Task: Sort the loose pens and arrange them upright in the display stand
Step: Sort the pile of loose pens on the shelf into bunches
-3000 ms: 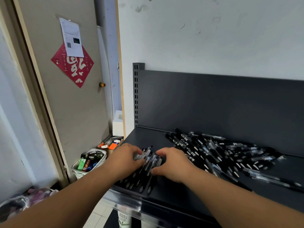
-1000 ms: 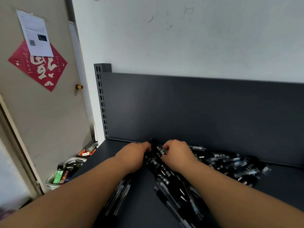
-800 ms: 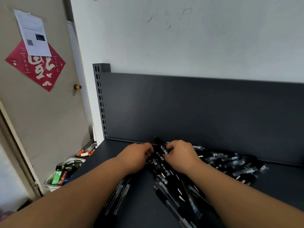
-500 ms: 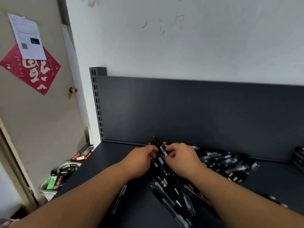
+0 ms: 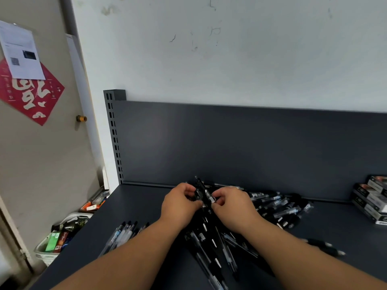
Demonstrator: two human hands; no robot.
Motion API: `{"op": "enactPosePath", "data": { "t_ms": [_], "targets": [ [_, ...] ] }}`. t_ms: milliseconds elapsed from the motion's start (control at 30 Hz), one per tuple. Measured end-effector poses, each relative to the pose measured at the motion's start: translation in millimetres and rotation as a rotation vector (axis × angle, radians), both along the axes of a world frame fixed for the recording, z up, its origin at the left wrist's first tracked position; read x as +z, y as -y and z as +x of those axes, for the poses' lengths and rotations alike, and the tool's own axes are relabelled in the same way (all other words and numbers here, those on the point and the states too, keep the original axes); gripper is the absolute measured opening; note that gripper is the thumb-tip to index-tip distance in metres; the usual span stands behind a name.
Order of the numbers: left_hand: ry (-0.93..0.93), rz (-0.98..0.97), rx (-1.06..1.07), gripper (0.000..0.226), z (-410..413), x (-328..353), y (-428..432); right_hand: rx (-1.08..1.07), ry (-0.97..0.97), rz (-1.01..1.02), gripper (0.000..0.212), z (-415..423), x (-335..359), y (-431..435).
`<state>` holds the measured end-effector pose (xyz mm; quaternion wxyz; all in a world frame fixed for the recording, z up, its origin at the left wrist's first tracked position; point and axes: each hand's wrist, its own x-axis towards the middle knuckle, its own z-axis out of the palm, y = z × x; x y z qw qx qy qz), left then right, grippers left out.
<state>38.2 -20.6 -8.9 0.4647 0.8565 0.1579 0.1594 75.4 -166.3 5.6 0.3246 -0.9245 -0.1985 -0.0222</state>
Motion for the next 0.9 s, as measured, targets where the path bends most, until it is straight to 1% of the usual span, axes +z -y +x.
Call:
{"op": "enactPosePath", "data": {
  "t_ms": [100,200,333,433,533,633,700,800,867,900],
  "targets": [
    [0.064,-0.052,0.027,0.036,-3.7,2.2,0.3,0.009,0.003,0.018,0.031,-2.4,1.2,4.3],
    [0.136,-0.160,0.047,0.034,-6.6,6.5,3.1,0.017,0.011,0.030,0.026,-6.1,4.8,7.4],
    [0.202,-0.251,0.005,0.040,-4.8,14.7,10.3,-0.007,0.031,0.034,0.022,-12.7,11.1,11.8],
    [0.243,-0.282,-0.074,0.052,-4.2,23.4,17.2,-0.060,0.035,0.059,0.024,-18.6,16.8,20.0],
    [0.272,-0.303,-0.143,0.074,-8.5,32.3,30.8,-0.149,0.019,0.118,0.018,-26.3,21.2,34.2],
    [0.238,-0.339,-0.197,0.083,-13.9,38.3,51.0,-0.214,-0.015,0.147,0.017,-35.0,24.5,52.6],
    [0.191,-0.391,-0.241,0.079,-14.8,38.0,68.7,-0.265,-0.026,0.159,0.014,-41.0,26.8,69.4],
    [0.125,-0.492,-0.319,0.053,-15.5,36.4,103.3,-0.329,-0.037,0.157,0.011,-47.6,30.1,103.2],
    [0.080,-0.525,-0.384,0.043,-17.7,36.7,132.4,-0.369,-0.048,0.180,0.010,-51.4,29.7,132.6],
    [0.060,-0.525,-0.411,0.040,-19.1,36.2,148.6,-0.381,-0.052,0.196,0.014,-53.6,29.2,148.2]
  ]
}}
